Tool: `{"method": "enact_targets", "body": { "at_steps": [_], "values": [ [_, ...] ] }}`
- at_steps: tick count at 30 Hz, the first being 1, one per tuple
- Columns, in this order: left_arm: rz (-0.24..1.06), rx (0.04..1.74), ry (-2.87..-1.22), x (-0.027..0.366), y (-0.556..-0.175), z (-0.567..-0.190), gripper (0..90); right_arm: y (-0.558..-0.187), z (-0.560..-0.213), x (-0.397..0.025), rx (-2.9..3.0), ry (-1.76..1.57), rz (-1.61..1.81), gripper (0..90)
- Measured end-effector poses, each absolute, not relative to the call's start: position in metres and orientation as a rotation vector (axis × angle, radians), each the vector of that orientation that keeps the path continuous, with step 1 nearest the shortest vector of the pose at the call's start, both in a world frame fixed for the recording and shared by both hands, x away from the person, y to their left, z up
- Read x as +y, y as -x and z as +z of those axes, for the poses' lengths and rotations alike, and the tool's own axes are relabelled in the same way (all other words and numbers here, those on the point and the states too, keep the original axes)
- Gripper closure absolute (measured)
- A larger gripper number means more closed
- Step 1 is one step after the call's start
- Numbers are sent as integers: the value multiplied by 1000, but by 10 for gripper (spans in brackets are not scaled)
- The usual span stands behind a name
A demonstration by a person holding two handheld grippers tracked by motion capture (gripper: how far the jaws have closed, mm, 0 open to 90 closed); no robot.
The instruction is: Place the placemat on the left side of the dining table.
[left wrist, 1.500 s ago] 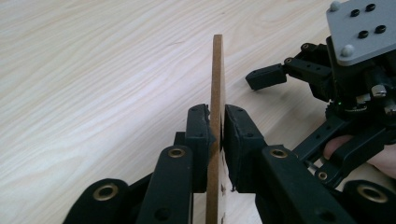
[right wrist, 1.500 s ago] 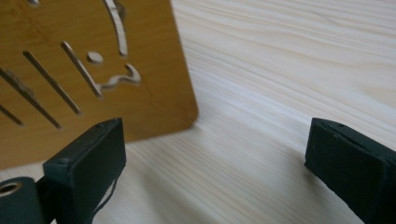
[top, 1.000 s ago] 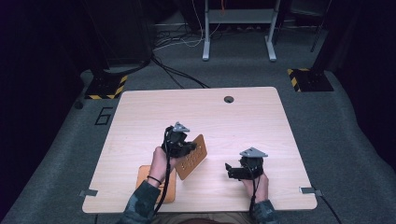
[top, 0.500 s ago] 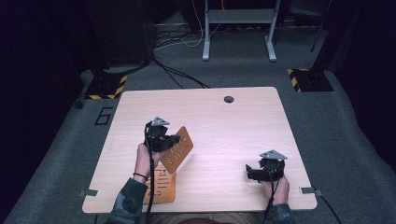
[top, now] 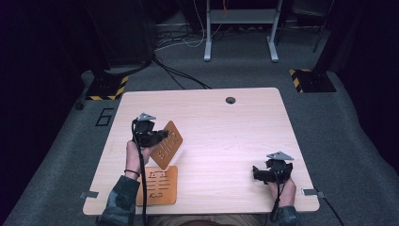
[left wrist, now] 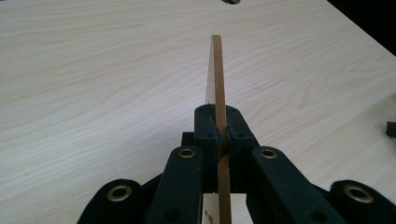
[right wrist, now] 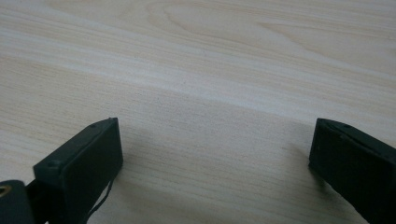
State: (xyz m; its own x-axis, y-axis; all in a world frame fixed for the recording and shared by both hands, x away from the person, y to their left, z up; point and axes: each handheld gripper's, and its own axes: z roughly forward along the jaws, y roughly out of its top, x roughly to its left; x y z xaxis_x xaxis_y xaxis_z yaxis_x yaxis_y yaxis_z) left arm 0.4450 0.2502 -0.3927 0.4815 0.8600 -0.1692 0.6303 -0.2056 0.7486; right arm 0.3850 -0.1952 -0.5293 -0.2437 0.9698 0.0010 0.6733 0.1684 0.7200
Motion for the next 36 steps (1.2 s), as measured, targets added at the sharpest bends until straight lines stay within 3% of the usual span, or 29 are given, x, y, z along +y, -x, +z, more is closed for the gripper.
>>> {"method": "enact_targets", "body": {
  "at_steps": [36],
  "values": [
    [479, 1469, -1760, 314, -483, -383, 860, -386, -529, -195, 1982, -1552, 841, 15]
  ]
}}
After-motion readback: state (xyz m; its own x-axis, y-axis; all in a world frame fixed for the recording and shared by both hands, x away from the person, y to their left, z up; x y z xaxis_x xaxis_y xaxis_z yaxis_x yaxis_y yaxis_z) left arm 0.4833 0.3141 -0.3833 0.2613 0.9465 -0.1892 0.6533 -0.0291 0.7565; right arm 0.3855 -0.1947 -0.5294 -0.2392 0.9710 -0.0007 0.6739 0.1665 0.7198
